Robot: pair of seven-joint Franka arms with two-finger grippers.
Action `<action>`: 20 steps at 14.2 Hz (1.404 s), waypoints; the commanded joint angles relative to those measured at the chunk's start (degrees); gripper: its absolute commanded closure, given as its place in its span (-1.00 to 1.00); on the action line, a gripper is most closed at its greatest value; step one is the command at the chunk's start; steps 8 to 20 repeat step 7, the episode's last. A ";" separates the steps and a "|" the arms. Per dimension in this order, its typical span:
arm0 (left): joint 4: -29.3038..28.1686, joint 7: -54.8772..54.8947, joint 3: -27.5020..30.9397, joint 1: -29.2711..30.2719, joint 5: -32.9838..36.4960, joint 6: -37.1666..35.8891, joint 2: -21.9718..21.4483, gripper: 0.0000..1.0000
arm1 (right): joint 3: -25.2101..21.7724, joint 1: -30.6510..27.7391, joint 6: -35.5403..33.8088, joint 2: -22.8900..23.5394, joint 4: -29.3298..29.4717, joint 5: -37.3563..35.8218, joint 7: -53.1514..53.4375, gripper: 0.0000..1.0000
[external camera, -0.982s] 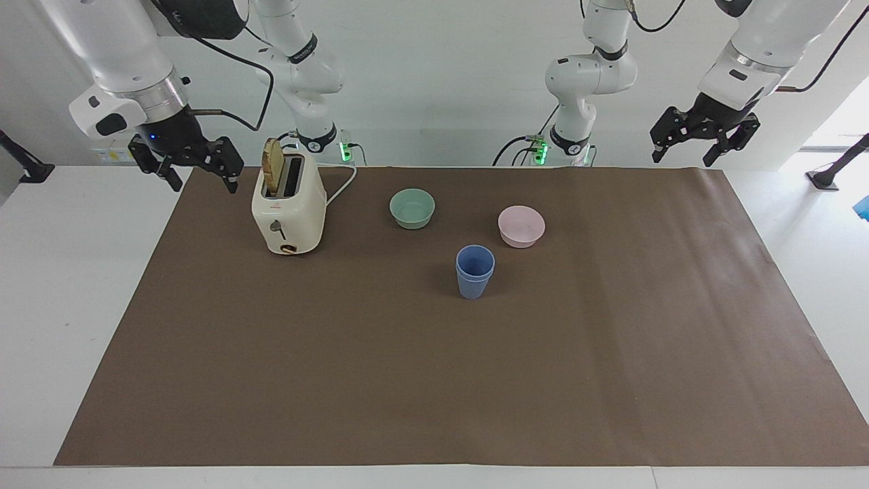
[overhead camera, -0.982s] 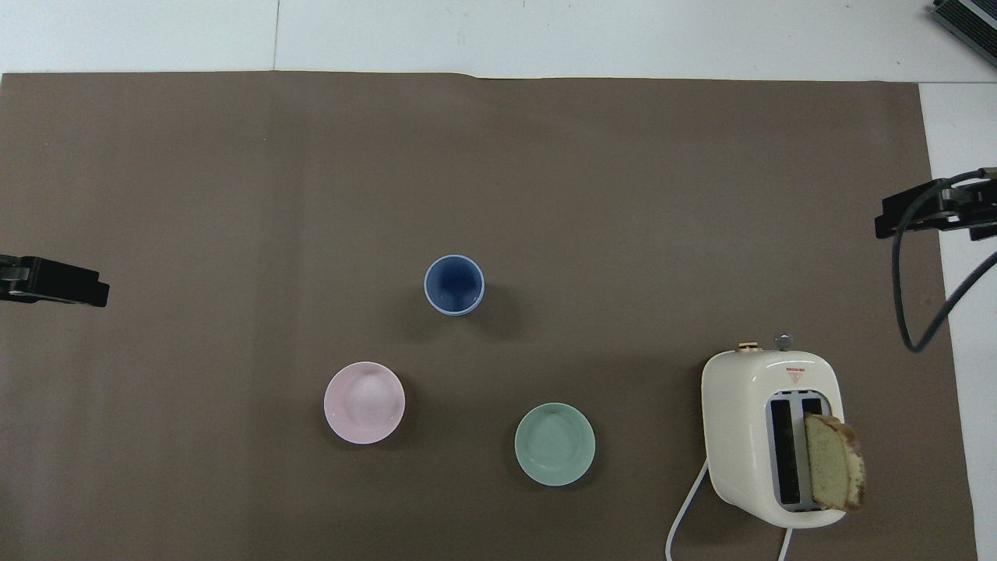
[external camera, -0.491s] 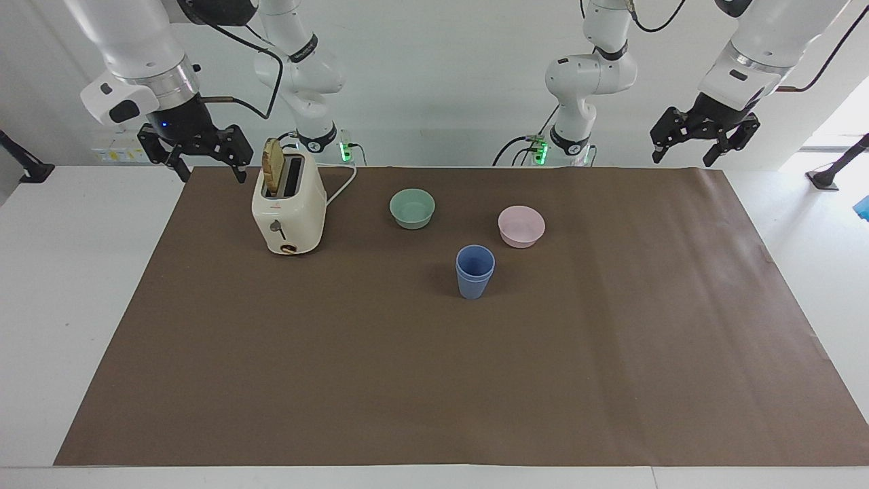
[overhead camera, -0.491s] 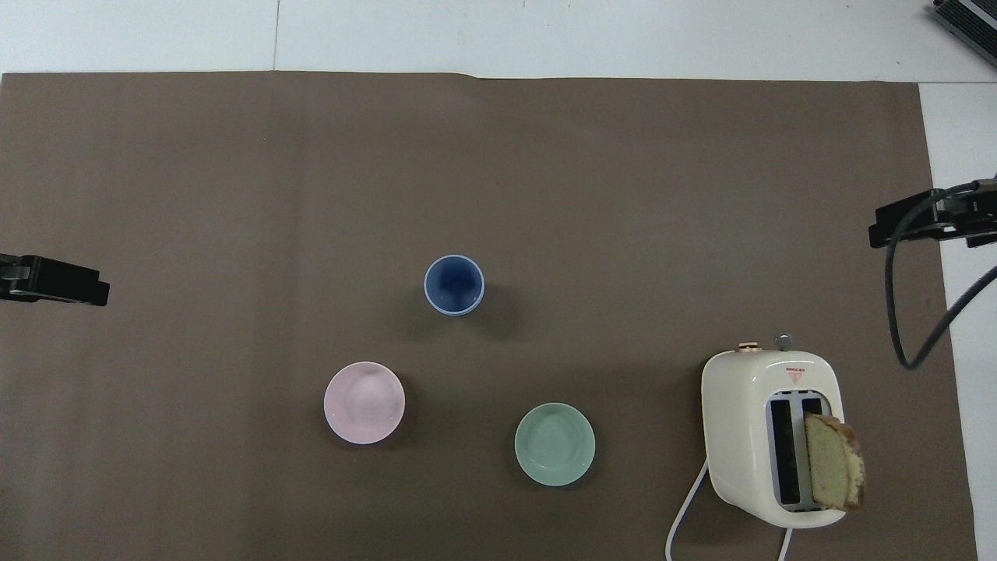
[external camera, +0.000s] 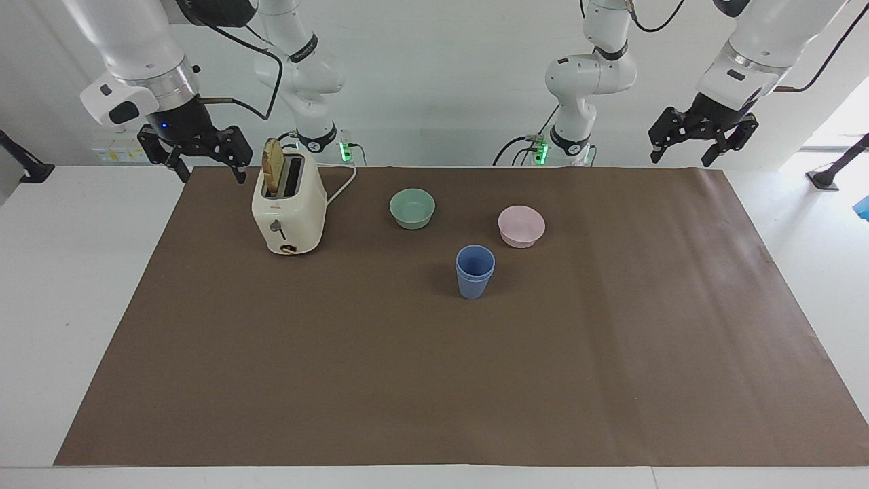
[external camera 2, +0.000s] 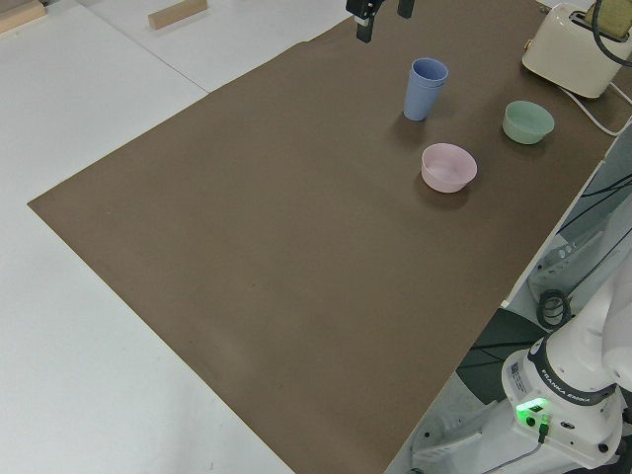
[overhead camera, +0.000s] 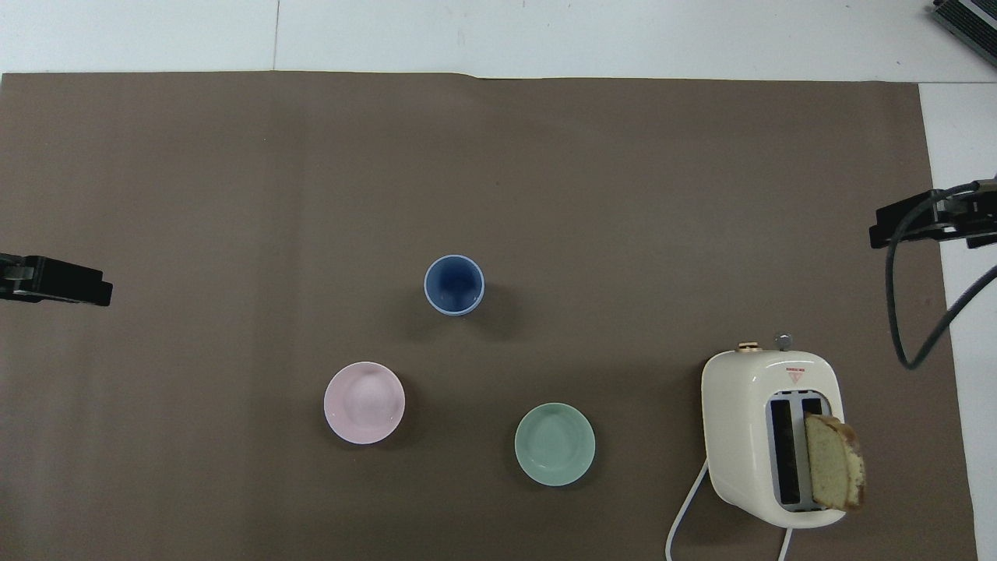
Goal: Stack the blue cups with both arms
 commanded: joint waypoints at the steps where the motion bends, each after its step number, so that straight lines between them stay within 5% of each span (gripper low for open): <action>1: -1.16 -0.61 -0.03 -0.04 0.41 1.14 -0.71 -1.00 | 0.21 -0.75 0.64 -1.00 -1.41 0.34 -0.91 -1.00; 20: -1.16 -0.53 -0.12 0.04 0.41 1.14 -0.71 -1.00 | 0.21 -0.75 0.55 -1.00 -1.50 0.34 -1.35 -1.00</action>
